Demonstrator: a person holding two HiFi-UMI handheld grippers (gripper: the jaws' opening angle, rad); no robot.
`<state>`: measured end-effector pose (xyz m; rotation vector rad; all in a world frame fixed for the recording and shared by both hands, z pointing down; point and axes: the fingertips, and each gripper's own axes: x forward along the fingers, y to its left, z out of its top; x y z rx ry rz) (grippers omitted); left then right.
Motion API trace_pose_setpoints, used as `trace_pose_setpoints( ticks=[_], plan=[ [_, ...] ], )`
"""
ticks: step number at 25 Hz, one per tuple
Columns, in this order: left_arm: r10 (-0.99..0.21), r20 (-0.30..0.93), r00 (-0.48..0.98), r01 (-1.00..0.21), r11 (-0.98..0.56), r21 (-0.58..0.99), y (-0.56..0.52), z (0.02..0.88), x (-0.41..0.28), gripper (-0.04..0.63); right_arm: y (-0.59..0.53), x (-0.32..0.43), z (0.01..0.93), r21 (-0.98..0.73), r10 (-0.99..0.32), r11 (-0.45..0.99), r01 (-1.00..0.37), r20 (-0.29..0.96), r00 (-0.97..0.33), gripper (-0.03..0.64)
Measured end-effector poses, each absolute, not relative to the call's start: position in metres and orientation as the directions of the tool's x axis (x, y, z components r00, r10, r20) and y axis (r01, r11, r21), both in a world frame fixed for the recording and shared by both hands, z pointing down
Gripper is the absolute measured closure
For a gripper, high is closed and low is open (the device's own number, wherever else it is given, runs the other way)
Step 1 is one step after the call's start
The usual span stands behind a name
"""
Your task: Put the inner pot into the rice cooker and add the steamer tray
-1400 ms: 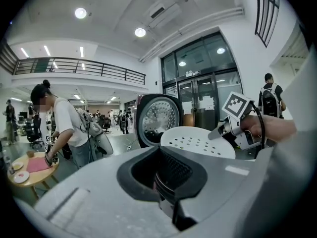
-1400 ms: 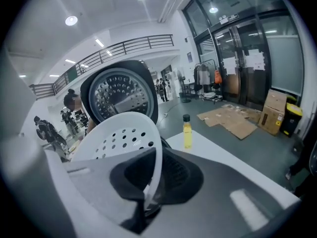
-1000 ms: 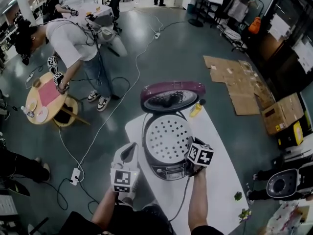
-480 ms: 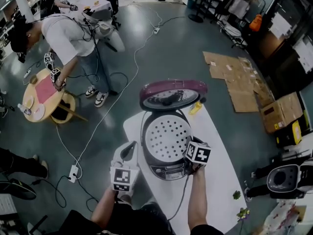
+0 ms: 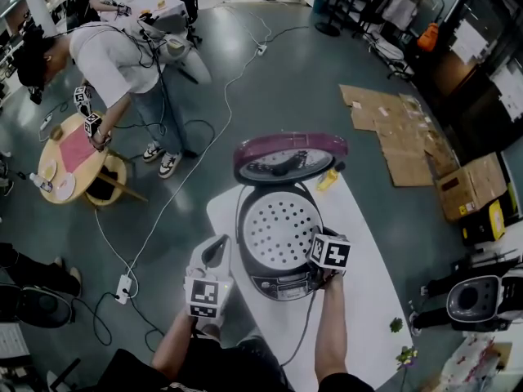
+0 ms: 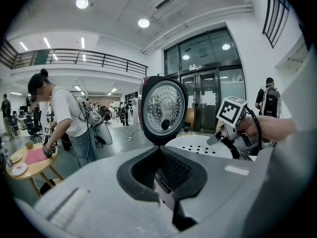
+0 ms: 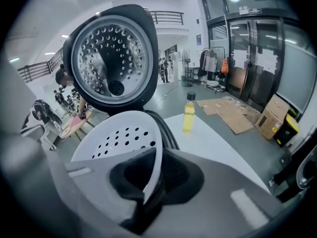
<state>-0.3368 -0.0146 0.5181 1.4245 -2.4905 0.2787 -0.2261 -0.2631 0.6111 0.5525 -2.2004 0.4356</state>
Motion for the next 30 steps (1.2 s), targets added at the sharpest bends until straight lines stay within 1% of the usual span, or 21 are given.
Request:
trace_pose_setpoints(
  ticks=[8, 12, 16, 20, 30],
  plan=[
    [-0.811, 0.324, -0.487, -0.865, 0.500, -0.048, -0.016, 0.516, -0.337, 0.584, -0.269, -0.225, 0.613, -0.116, -0.235, 0.848, -0.517, 0.792, -0.563, 0.584],
    [-0.813, 0.321, -0.486, -0.866, 0.498, -0.049, -0.018, 0.514, -0.336, 0.584, -0.271, -0.225, 0.613, -0.116, -0.231, 0.851, -0.512, 0.793, -0.564, 0.538],
    [-0.814, 0.318, -0.486, -0.866, 0.498, -0.048, -0.016, 0.514, -0.337, 0.584, -0.270, -0.226, 0.611, -0.096, -0.242, 0.859, -0.503, 0.789, -0.564, 0.458],
    [-0.818, 0.312, -0.484, -0.867, 0.496, -0.046, -0.013, 0.513, -0.338, 0.584, -0.267, -0.227, 0.605, -0.088, -0.247, 0.866, -0.493, 0.781, -0.574, 0.423],
    [-0.844, 0.274, -0.462, -0.883, 0.467, -0.052, -0.009, 0.495, -0.338, 0.584, -0.259, -0.222, 0.570, -0.076, -0.303, 0.855, -0.513, 0.730, -0.612, 0.423]
  ],
)
